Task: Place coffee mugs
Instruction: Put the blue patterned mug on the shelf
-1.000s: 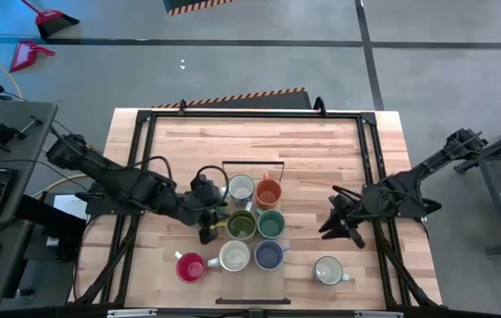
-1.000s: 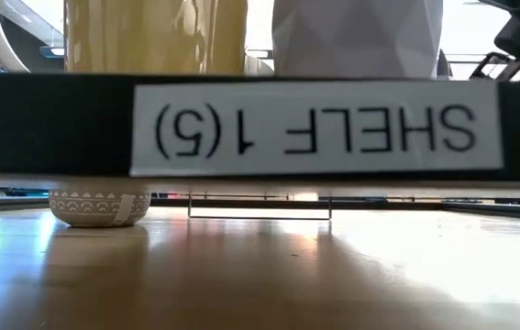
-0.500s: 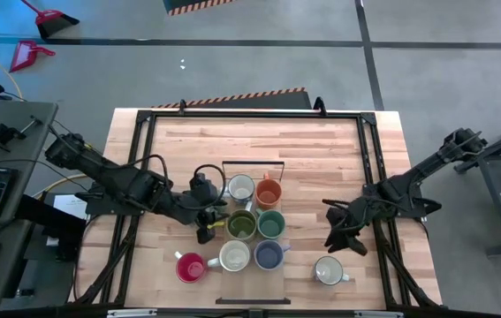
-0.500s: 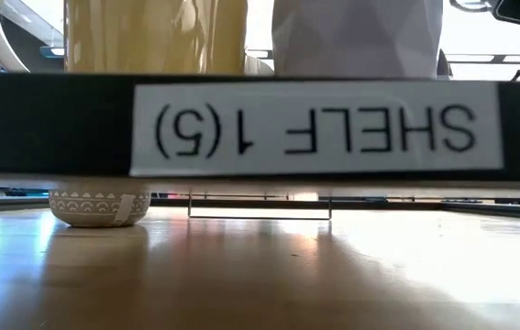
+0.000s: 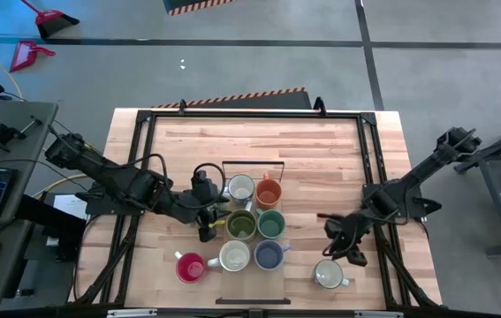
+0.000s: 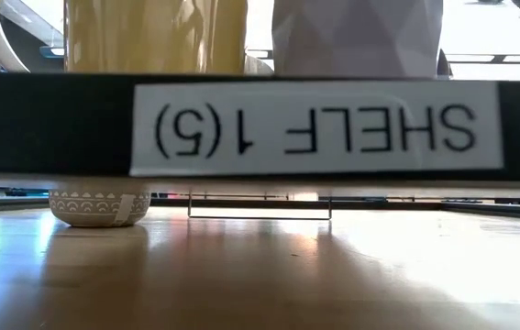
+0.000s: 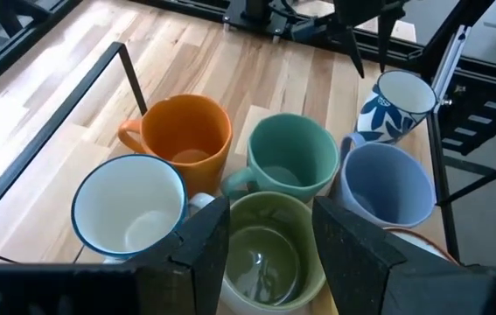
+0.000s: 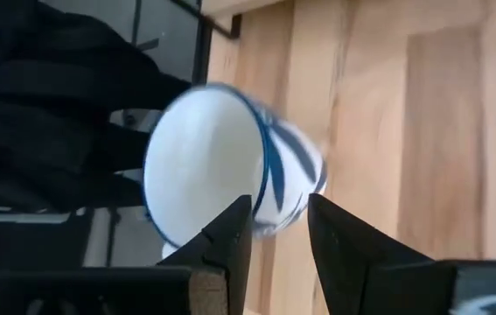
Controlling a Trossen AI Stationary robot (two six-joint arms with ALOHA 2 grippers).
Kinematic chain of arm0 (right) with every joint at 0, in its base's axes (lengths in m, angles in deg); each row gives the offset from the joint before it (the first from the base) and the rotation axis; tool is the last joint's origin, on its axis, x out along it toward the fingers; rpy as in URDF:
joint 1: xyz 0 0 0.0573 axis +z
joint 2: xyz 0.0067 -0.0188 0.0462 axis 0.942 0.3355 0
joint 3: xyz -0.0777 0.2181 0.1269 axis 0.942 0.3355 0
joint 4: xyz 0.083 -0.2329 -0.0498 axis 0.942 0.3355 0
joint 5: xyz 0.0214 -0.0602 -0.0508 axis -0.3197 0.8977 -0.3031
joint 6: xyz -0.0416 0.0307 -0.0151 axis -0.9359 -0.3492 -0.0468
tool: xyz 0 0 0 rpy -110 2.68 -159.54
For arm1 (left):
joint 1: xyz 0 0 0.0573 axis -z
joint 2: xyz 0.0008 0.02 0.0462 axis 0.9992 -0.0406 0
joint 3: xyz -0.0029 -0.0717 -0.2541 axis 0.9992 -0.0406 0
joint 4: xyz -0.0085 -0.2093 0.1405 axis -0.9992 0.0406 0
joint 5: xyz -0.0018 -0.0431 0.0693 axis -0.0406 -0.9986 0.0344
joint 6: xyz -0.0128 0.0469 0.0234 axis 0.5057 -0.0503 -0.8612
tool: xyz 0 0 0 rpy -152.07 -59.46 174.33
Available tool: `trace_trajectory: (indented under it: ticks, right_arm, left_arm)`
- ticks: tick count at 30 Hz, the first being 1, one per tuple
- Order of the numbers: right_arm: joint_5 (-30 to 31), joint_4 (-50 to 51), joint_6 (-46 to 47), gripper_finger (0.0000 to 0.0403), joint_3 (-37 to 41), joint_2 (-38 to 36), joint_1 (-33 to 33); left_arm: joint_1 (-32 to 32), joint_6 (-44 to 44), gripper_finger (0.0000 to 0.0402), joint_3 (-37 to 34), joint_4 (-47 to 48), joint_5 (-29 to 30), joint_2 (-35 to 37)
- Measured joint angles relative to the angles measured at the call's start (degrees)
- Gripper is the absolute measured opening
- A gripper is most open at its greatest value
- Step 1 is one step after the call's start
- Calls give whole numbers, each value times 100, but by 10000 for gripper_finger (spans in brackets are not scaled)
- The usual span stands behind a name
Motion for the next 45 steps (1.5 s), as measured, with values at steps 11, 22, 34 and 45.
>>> trace_trajectory:
  ticks: [11, 22, 34, 45]
  right_arm:
    - [565, 893, 17, 99, -872, 187, 80]
    - [85, 904, 132, 125, -1403, 1385, 105]
    - [-76, 1036, 49, 133, -1579, 2332, 105]
    - [78, 1064, 185, 131, -1577, 2648, 98]
  left_arm:
    - [0, 0, 154, 0, -26, 7, 0]
    - [0, 2, 154, 0, -20, 138, -4]
    - [0, 2, 154, 2, -78, 136, -4]
    - [0, 2, 154, 2, -74, 136, -4]
